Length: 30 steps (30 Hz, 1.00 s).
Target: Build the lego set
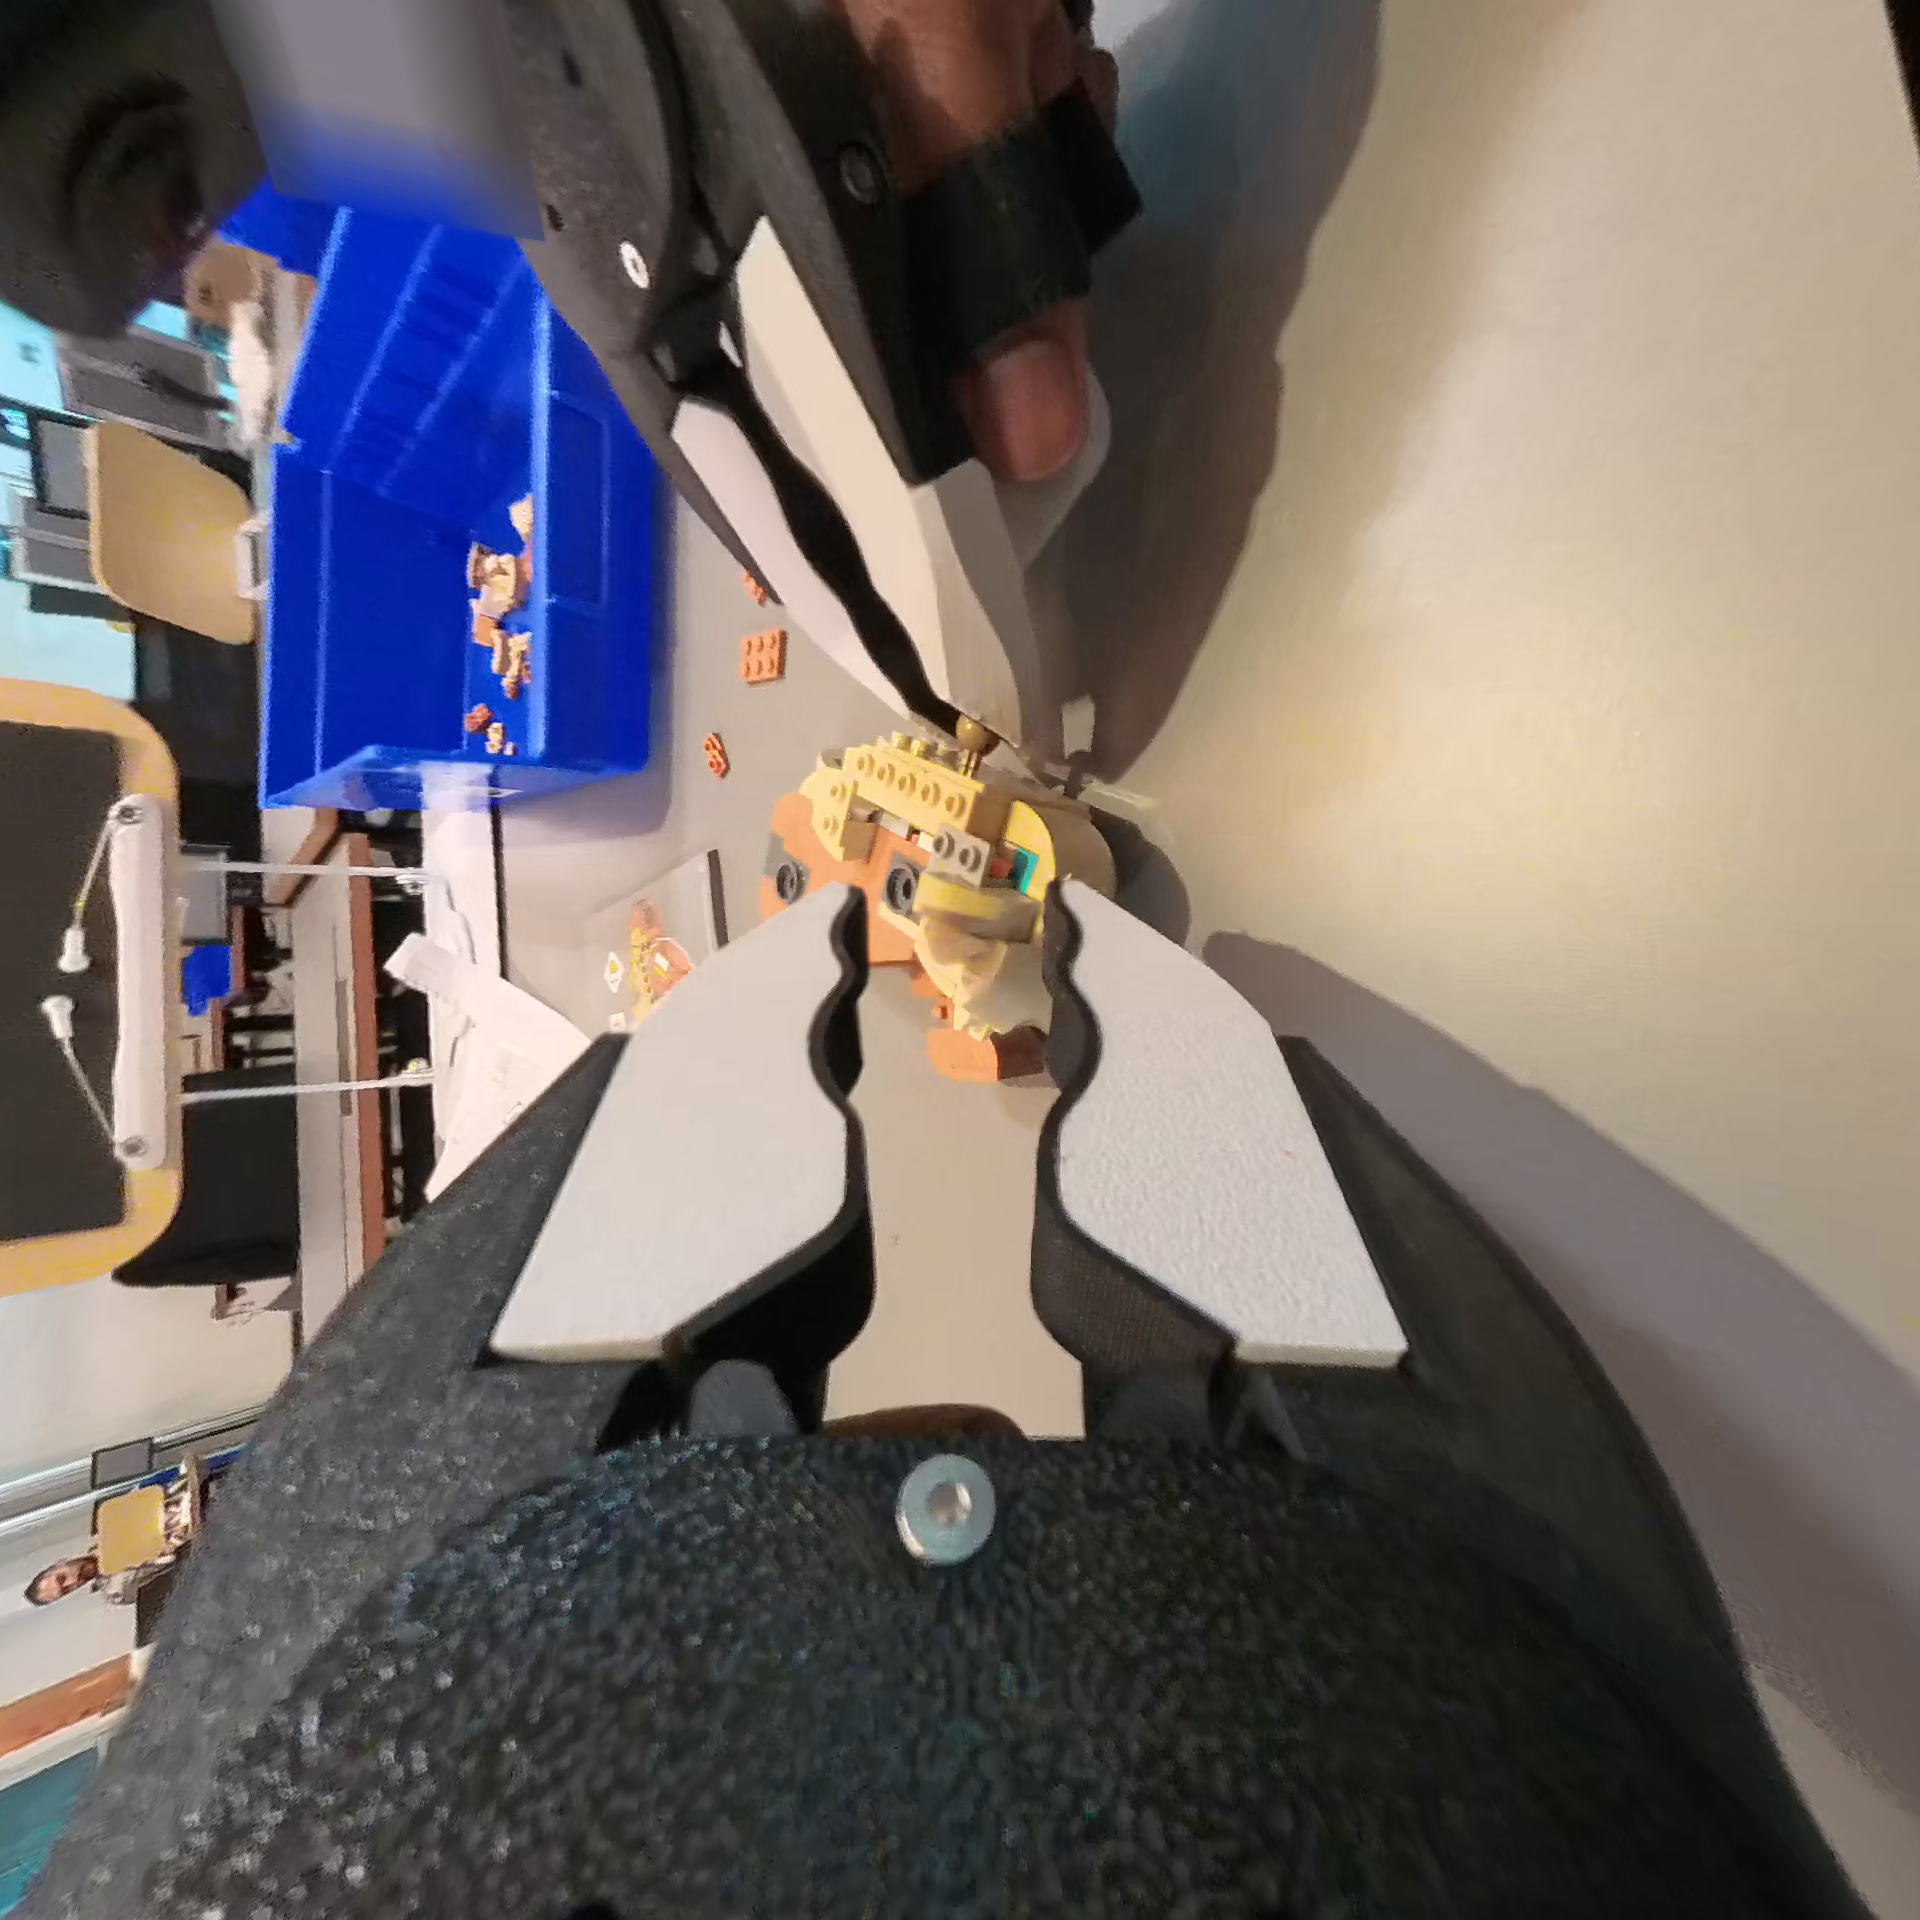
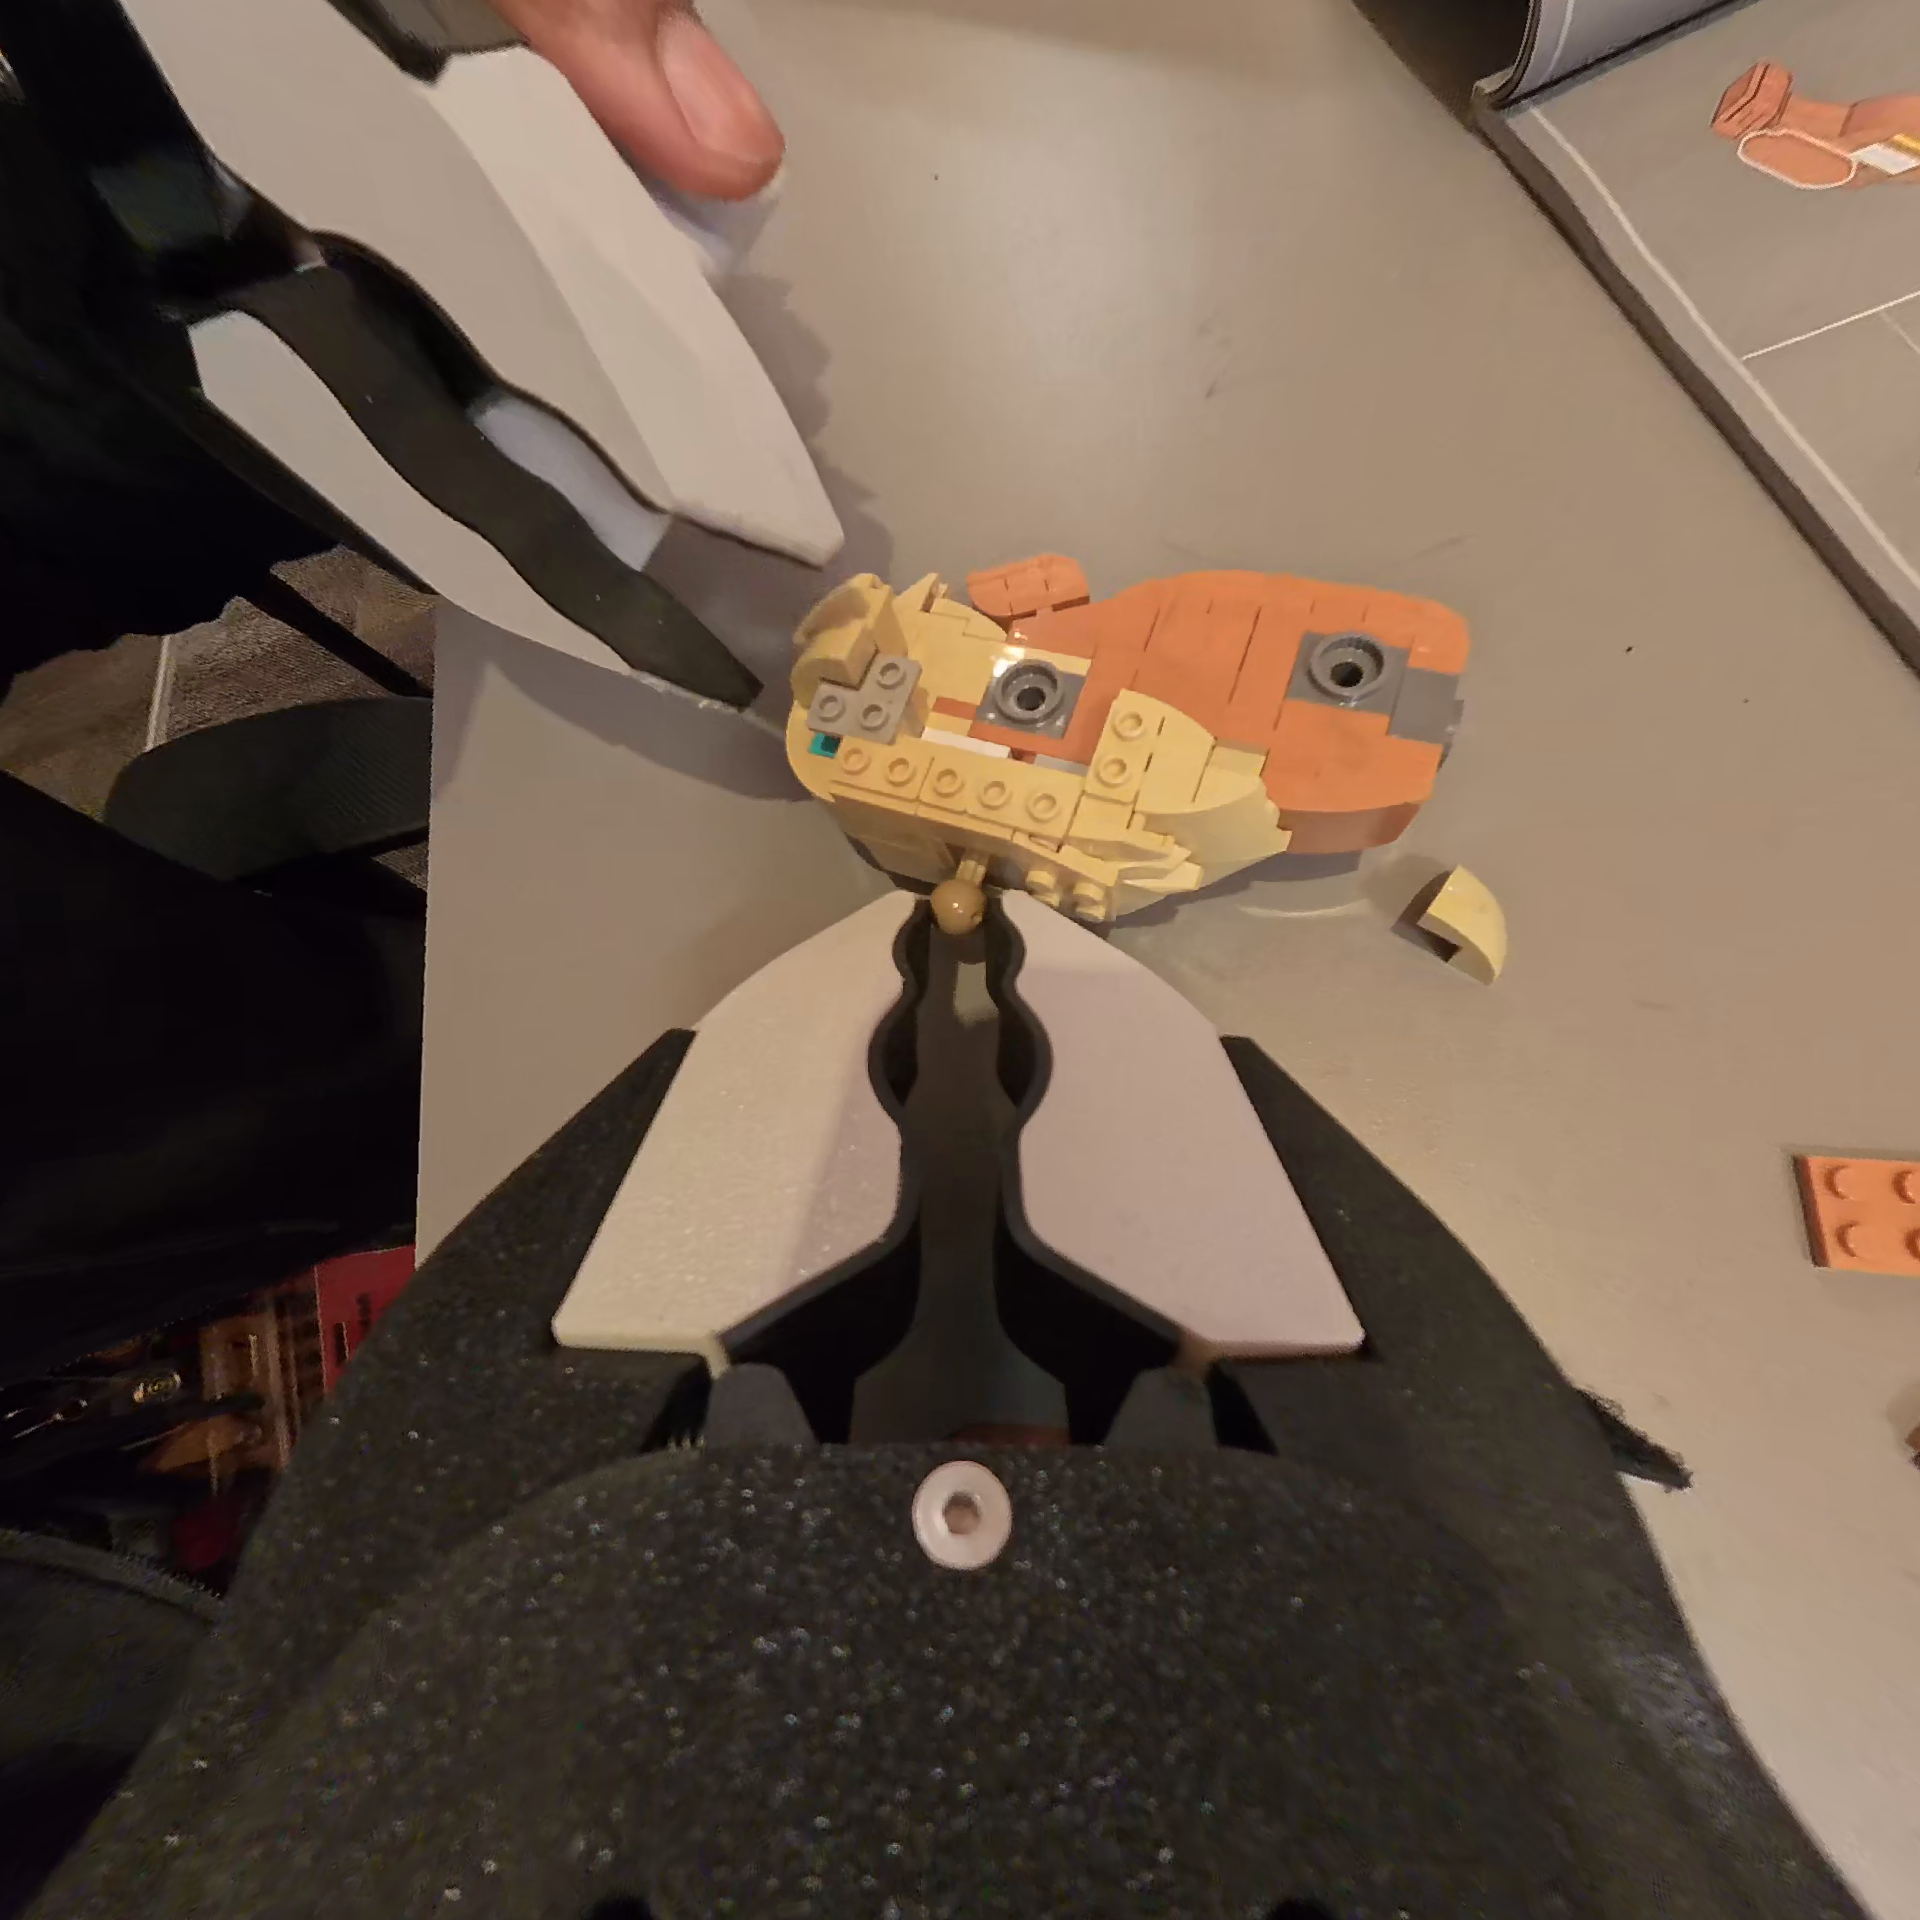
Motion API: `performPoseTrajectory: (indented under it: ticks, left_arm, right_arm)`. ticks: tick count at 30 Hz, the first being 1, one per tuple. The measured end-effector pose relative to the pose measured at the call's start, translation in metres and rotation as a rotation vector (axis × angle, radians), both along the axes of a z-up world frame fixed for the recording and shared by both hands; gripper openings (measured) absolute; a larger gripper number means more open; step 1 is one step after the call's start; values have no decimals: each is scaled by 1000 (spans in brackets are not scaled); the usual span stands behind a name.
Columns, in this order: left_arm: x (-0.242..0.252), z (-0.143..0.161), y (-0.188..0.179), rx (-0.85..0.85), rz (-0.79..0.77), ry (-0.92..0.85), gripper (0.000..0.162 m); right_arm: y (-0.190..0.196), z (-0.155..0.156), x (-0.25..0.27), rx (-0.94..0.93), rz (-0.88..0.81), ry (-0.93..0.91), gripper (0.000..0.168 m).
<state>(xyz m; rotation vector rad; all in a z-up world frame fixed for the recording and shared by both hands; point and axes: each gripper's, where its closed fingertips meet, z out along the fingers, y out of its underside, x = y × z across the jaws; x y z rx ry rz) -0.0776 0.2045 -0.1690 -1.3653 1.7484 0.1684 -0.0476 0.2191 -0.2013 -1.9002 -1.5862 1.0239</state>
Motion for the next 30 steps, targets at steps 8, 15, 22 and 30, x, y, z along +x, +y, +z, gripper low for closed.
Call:
performPoseTrajectory:
  ticks: [8, 15, 22, 30]
  left_arm:
    - [-2, -2, 5, 211, -6, 6, 46]
    - [0, -5, 4, 319, -37, 6, 52]
    - [1, -6, 2, 361, -40, 13, 52]
    - [-1, -7, 5, 404, -22, 2, 53]
  right_arm:
    - [0, 3, -2, -28, -3, 19, 10]
    - [0, 6, -4, -58, -9, 37, 10]
    - [0, 8, -5, -67, -9, 45, 10]
    - [0, 10, -7, -78, -8, 55, 10]
